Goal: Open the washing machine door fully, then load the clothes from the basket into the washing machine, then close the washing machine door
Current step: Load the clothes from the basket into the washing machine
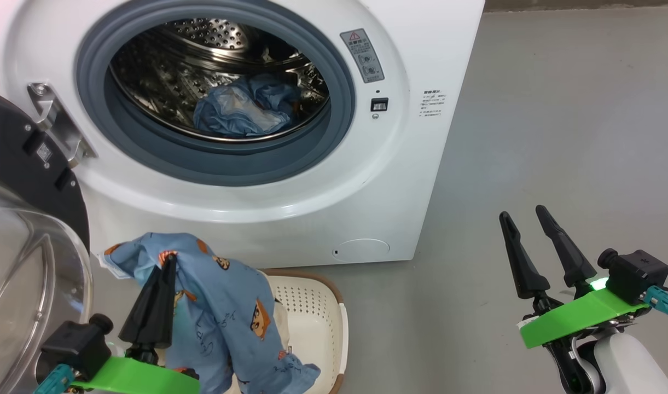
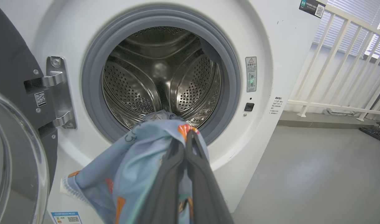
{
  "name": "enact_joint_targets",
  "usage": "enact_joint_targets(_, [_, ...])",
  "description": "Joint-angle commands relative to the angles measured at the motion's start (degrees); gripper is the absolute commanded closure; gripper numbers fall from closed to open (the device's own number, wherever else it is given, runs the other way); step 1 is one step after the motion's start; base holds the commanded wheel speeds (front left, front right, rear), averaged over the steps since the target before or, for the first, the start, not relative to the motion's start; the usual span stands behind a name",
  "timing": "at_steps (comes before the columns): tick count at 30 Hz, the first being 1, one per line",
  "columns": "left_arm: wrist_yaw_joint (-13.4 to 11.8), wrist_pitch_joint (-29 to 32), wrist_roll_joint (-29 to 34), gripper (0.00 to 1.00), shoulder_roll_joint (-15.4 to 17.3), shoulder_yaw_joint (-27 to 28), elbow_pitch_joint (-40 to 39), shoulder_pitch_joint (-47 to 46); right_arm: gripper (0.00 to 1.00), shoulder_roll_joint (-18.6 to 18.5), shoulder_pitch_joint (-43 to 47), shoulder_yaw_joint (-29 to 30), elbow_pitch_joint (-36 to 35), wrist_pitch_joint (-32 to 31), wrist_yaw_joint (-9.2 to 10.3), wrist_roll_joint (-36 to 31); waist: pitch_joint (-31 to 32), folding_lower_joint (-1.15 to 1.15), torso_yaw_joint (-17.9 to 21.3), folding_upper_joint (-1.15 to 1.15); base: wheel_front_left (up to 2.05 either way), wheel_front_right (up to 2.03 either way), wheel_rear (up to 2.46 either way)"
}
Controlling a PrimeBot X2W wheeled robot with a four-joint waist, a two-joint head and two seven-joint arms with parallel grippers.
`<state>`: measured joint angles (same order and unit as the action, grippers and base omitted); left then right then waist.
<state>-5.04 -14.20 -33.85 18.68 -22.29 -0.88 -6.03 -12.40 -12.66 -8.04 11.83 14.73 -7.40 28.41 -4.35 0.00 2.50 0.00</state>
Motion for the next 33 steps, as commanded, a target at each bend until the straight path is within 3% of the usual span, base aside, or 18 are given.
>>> enact_joint_targets(1, [-0.52, -0.27, 0.14, 1.00, 1.62, 2.49, -1.75, -1.25, 0.00, -0.50, 0.36, -0.70, -1.47, 0.27, -0.09, -0.11, -0.05, 0.00, 0.14, 0.00, 0.00, 0.00, 0.00])
enact_joint_targets(16, [0.44, -0.41, 0.50, 1.00, 0.92, 2.35, -0.50, -6.54, 0.00, -0.72, -0.41, -0.59, -2.03, 0.27, -0.09, -0.18, -2.06, 0.00, 0.46, 0.00, 0.00, 0.00, 0.00])
enact_joint_targets(26, [1.94, -0.31, 1.63, 1.00, 0.99, 3.39, 3.10, -17.48, 0.00, -0.28, -1.66, -0.84, -2.56, 0.27, -0.09, -0.14, -5.56, 0.00, 2.16, 0.00, 0.00, 0.00, 0.00])
enact_joint_targets(33, [4.16, 0.84, 1.75, 1.00, 1.26, 3.30, 9.81, -26.82, 0.00, 0.26, -2.91, -1.03, -2.94, 0.27, -0.09, -0.14, -8.93, 0.00, 3.89, 0.00, 0.00, 0.00, 0.00])
